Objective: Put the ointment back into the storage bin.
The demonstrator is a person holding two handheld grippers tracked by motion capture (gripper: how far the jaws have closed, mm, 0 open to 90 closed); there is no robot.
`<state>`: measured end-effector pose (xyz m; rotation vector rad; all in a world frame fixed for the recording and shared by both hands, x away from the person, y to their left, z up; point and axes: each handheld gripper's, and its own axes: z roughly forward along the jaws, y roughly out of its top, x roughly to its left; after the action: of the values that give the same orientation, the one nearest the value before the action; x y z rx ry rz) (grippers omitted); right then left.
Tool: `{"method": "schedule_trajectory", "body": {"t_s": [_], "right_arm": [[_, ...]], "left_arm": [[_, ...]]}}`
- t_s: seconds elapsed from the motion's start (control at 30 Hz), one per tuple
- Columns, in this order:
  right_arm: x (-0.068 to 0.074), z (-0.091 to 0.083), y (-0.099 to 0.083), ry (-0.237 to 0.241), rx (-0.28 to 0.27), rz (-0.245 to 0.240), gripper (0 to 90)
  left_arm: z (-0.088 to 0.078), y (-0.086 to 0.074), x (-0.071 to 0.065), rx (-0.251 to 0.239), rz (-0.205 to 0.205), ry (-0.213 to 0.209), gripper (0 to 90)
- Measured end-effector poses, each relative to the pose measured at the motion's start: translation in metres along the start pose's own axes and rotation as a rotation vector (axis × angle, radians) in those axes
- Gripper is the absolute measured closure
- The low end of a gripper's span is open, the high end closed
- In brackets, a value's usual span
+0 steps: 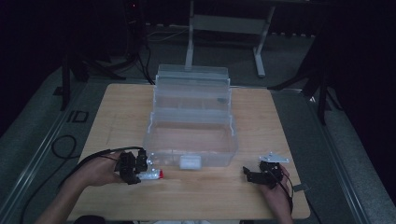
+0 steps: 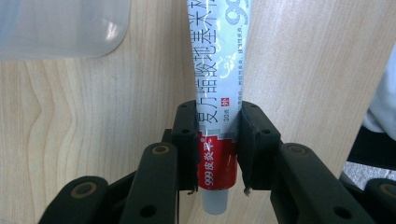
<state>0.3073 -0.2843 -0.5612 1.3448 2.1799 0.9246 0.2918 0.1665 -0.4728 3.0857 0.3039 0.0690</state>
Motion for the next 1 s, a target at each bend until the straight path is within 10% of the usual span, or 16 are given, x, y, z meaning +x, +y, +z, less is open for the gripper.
{"method": "schedule_trajectory", "body": {"t_s": [1.0], "right_arm": [[0.000, 0.000, 0.000, 0.000, 0.000, 0.000, 12.8]], "left_arm": [[-0.037, -0.009, 0.003, -0.054, 0.033, 0.038, 70.8]]}}
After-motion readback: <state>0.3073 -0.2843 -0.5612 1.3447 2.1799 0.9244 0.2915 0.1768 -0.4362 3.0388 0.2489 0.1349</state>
